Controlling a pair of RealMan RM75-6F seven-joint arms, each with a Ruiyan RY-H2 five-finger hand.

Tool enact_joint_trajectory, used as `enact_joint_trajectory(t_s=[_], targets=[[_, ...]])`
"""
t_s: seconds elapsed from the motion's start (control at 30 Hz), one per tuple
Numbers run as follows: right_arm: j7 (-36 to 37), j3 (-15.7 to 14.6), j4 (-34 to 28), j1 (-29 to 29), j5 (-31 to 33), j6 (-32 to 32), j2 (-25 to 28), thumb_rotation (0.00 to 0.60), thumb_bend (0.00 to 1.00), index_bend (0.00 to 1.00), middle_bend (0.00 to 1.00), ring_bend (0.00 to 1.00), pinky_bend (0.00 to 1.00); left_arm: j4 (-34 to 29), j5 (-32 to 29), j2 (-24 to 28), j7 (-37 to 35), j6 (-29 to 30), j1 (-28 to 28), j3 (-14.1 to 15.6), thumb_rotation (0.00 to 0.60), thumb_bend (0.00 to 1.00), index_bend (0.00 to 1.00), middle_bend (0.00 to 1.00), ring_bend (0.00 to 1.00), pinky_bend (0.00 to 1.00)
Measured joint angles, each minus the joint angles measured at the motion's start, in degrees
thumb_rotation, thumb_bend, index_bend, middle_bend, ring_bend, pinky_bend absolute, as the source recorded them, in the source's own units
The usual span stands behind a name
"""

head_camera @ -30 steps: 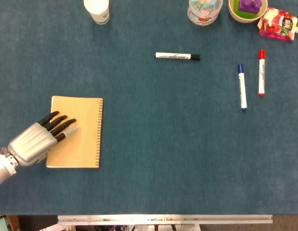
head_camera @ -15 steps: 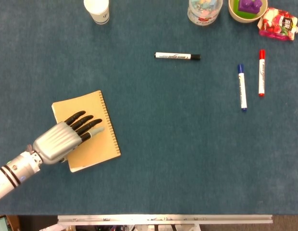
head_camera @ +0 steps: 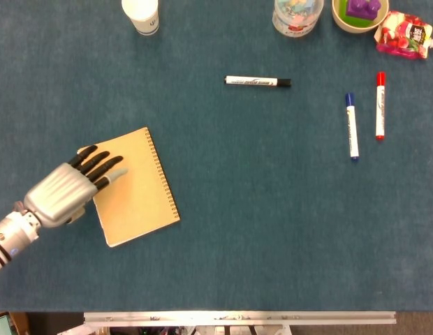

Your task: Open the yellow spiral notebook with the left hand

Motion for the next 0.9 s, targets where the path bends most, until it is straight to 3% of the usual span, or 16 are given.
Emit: enact_joint_trajectory(t_s=[0.43, 0.9], targets=[[-0.74, 0.03, -0.67, -0.15, -0.18, 0.47, 0.28, 0.6, 0.39, 0.36, 0.32, 0.22, 0.29, 7.87, 2.27, -4.26, -3.47, 2.03, 0.97, 0.83, 0.6, 0.23, 0.0, 0.0, 0.0, 0.0], [-0.71, 0.16, -0.62, -0.29, 0.02, 0.72, 0.33, 0.6, 0.39, 0.36, 0.32, 0.22, 0.29, 9.16, 2.39, -7.62, -5.75, 1.99, 0.18, 0.1, 0.6, 0.23, 0.0, 0.0, 0.0, 0.0]])
